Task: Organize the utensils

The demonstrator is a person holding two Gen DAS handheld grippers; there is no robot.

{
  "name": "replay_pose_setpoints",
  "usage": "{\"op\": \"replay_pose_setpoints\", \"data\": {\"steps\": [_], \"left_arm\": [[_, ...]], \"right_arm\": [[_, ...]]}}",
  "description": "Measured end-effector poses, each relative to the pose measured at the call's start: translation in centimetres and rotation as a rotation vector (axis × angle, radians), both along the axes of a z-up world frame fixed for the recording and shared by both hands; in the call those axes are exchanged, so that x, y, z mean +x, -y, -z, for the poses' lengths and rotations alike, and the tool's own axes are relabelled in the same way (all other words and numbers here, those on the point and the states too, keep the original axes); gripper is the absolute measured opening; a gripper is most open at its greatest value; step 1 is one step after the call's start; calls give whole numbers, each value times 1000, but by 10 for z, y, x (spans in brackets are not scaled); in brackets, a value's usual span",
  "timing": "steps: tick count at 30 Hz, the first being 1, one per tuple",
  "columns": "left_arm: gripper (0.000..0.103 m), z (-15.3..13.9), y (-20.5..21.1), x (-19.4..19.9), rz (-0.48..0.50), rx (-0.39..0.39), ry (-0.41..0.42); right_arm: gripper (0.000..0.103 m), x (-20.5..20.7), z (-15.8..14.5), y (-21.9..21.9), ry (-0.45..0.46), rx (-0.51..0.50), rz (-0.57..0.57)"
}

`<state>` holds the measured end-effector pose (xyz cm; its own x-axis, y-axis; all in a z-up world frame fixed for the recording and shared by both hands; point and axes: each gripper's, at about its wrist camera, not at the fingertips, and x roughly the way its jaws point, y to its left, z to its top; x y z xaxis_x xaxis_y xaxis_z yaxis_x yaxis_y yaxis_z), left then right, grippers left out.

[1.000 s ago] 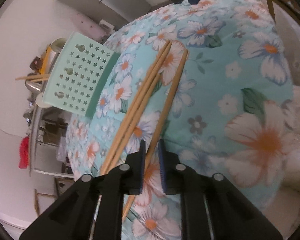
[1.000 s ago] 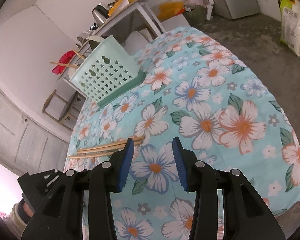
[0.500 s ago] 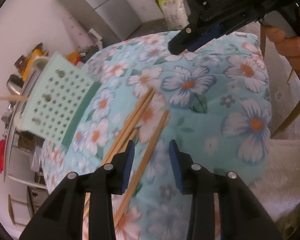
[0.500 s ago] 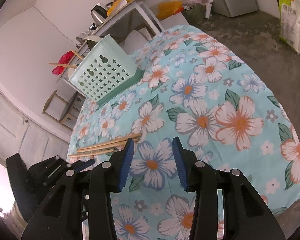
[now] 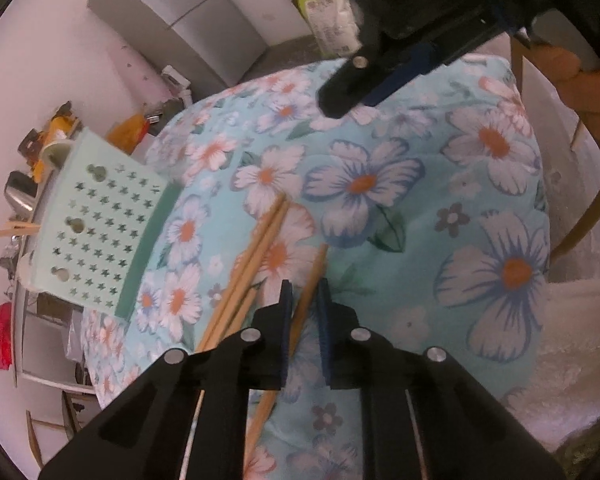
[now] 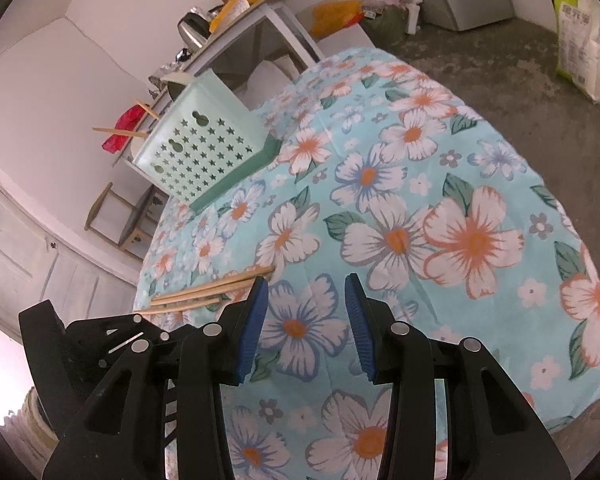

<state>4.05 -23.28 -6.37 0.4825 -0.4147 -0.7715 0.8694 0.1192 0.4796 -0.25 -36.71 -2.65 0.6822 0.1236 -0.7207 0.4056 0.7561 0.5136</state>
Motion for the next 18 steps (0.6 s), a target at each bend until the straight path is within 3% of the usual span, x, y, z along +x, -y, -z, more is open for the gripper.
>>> {"op": "replay_pose_setpoints", "data": {"steps": [4, 9, 14, 18], "left_arm": [[8, -24, -15, 4, -46, -73, 31], [5, -74, -48, 20, -192, -247, 62], [5, -111, -91, 31, -341, -416, 94], [5, -127, -125, 42, -452, -530, 67]], "right_arm": [[40, -6, -9, 0, 27, -1, 16], [40, -6, -21, -9, 73, 27, 7], [40, 9, -21, -39, 95, 92, -72], [40, 27, -9, -67, 60, 146, -140]]}}
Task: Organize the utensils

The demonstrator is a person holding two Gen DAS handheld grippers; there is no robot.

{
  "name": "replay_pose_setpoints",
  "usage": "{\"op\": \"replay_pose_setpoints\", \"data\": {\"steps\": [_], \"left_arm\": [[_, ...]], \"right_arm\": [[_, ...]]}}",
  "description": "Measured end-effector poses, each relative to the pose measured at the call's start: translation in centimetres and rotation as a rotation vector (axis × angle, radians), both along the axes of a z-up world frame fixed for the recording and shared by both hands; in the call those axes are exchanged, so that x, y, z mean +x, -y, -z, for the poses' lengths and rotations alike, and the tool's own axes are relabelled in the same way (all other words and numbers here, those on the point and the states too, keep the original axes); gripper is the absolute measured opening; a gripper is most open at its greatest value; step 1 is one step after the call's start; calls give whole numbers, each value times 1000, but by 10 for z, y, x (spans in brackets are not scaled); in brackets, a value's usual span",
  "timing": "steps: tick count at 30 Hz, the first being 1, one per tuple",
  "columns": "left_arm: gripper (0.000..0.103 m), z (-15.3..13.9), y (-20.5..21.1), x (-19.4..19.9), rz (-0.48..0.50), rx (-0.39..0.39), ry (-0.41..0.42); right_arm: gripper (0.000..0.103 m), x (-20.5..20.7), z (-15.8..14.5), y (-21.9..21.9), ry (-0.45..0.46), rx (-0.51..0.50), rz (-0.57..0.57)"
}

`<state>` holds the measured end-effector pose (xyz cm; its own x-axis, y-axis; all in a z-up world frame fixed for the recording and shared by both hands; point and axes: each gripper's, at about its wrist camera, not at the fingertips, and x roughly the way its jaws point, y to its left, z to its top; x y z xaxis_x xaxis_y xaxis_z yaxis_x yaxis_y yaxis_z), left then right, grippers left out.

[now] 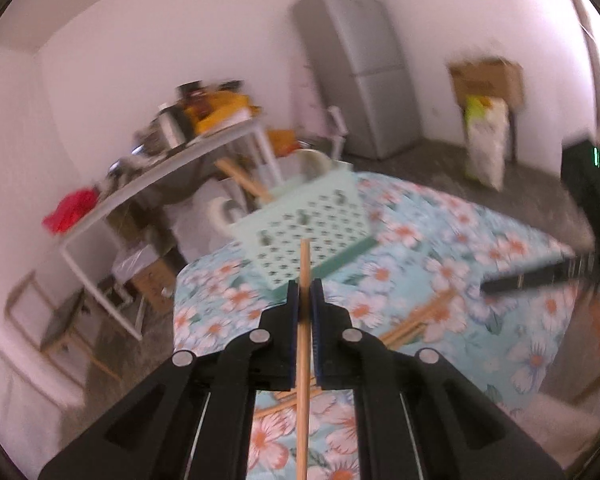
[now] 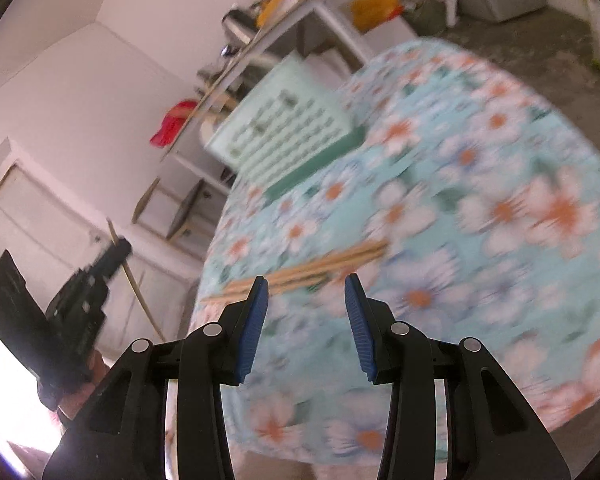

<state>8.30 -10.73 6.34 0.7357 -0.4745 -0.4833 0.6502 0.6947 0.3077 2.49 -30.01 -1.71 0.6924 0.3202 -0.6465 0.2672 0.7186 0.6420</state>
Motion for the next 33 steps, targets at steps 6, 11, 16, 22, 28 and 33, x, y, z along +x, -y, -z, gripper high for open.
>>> {"op": "replay_pose_setpoints", "data": {"steps": [6, 11, 16, 22, 28, 33], "left_arm": [[5, -8, -48, 6, -111, -137, -44], [5, -11, -79, 14, -161, -229, -93], [5, -10, -101, 22, -185, -280, -121], [5, -9, -116, 28, -190, -314, -136], [5, -7, -122, 33, -185, -336, -149], [5, -7, -122, 33, -192, -337, -146]], "right_arm": [[39, 32, 22, -28, -77, 13, -26], [39, 52, 41, -33, -139, -6, 28], [38, 64, 65, -31, -158, 94, 102], [36, 62, 71, -23, -143, 220, 219], [19, 59, 78, -19, -156, 273, 315], [14, 47, 78, -15, -138, 315, 330]]}}
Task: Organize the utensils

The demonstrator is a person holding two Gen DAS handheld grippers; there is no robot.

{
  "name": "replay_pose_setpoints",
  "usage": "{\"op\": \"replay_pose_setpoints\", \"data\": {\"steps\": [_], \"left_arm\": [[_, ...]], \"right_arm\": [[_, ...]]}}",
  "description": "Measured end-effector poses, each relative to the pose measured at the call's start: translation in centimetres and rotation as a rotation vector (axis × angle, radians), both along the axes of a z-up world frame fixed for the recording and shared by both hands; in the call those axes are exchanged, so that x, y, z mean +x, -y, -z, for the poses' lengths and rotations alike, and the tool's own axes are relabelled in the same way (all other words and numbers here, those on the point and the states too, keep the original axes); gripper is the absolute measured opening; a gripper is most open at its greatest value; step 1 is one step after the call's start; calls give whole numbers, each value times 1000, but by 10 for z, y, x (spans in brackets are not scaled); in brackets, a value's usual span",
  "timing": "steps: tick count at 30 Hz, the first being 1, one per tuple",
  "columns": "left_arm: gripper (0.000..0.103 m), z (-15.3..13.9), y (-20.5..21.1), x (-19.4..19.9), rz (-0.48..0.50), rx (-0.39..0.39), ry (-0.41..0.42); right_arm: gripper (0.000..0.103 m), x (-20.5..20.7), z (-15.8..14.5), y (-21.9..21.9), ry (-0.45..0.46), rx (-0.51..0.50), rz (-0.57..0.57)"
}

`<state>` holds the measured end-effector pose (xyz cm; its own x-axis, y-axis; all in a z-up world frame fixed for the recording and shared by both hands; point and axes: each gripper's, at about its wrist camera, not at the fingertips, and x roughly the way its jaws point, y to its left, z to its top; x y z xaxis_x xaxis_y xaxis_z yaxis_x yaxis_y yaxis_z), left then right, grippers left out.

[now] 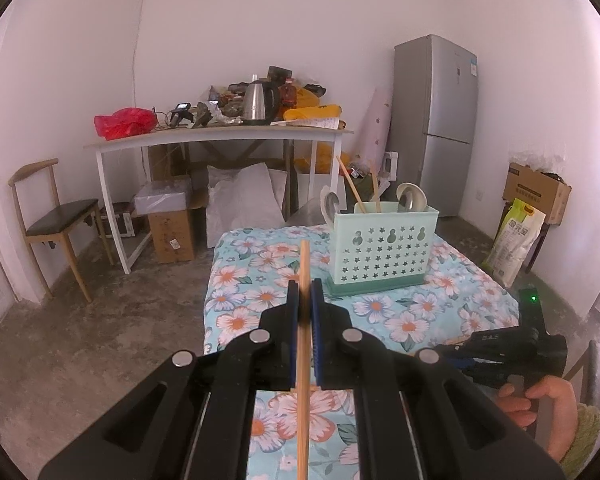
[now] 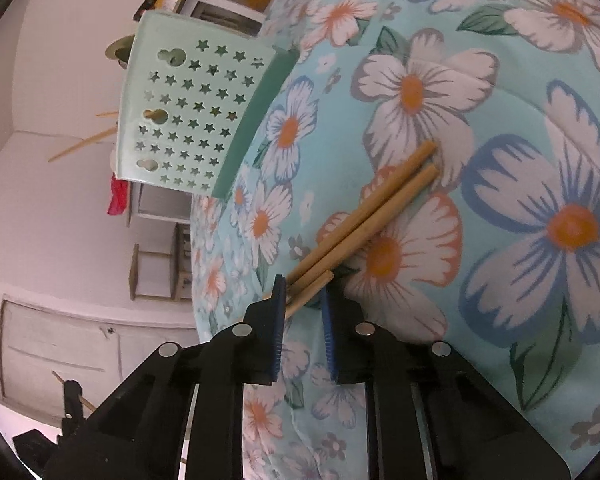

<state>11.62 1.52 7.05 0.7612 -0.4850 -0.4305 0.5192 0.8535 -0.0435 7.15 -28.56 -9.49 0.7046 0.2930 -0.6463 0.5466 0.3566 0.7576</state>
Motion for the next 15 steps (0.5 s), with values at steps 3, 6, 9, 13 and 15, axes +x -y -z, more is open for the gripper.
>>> {"op": "replay_pose_setpoints", "data": {"steps": [3, 6, 9, 13, 15], "left_arm": [[5, -2, -1, 1, -4, -7, -6], [5, -4, 0, 1, -6, -8, -8], [5, -10, -1, 1, -3, -18, -4], [5, -33, 2, 8, -1, -86, 7], [5, -48, 7, 15, 9, -128, 16]], "right_arm": [[13, -11, 0, 7, 16, 31, 7], [11, -24, -9, 10, 41, 41, 1], [8, -36, -33, 15, 101, 1, -20], [4, -50, -83, 29, 222, -121, -35], [3, -59, -105, 35, 269, -192, -35]]}}
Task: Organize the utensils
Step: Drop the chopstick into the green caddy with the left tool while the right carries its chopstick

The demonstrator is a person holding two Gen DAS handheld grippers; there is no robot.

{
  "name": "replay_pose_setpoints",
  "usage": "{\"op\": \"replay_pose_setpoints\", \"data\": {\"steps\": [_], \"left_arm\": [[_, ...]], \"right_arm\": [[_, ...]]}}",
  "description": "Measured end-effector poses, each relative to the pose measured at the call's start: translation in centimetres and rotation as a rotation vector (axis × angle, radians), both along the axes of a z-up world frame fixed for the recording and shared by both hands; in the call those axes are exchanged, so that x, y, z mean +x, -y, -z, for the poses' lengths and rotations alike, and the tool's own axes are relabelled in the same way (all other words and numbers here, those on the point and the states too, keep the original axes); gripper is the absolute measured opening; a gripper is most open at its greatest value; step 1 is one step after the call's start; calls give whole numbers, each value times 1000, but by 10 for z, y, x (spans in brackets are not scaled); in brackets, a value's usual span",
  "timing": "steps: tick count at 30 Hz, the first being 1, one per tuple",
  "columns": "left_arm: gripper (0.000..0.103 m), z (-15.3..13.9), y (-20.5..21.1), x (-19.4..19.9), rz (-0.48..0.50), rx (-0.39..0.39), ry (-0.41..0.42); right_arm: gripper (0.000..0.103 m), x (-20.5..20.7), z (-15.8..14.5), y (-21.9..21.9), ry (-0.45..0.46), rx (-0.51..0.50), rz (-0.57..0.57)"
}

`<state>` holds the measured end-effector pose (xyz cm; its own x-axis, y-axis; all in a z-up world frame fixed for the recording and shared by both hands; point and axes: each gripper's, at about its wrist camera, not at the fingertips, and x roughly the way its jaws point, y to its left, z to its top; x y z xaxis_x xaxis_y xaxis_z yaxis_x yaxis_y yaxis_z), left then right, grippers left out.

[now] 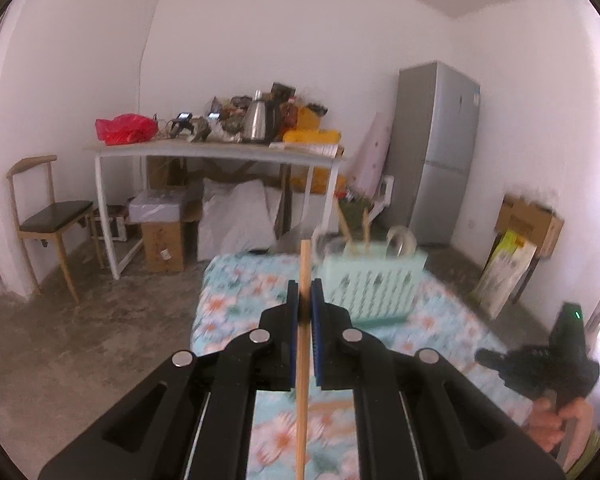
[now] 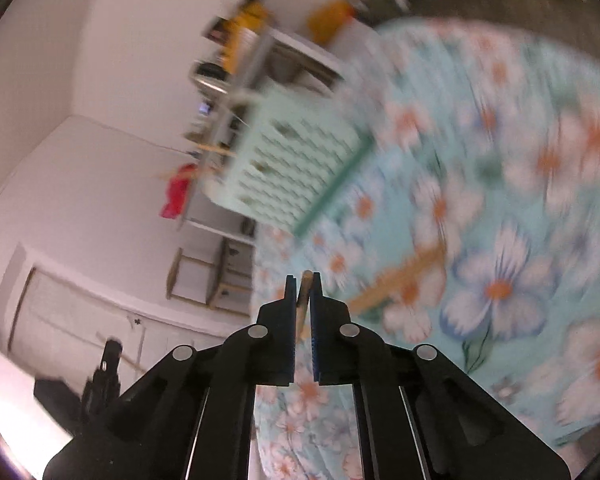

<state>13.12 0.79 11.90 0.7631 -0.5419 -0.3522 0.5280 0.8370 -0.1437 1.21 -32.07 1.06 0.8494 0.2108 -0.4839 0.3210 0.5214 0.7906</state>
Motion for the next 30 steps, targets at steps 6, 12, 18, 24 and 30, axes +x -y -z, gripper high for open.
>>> {"op": "replay_pose_setpoints", "data": {"steps": [6, 12, 18, 24, 30], "left_arm": [[5, -54, 39, 35, 19, -146, 68], [5, -99, 103, 81, 36, -270, 128], [5, -96, 176, 125, -17, -239, 178], [5, -64, 219, 158, -63, -179, 174], [6, -29, 233, 181, -63, -151, 73]], "right_arm": [[3, -21, -55, 14, 128, -188, 48], [3, -28, -76, 26, 196, -295, 80], [3, -24, -72, 39, 216, -323, 98], [3, -16, -60, 46, 195, -323, 92], [3, -13, -52, 54, 175, -309, 92]]}}
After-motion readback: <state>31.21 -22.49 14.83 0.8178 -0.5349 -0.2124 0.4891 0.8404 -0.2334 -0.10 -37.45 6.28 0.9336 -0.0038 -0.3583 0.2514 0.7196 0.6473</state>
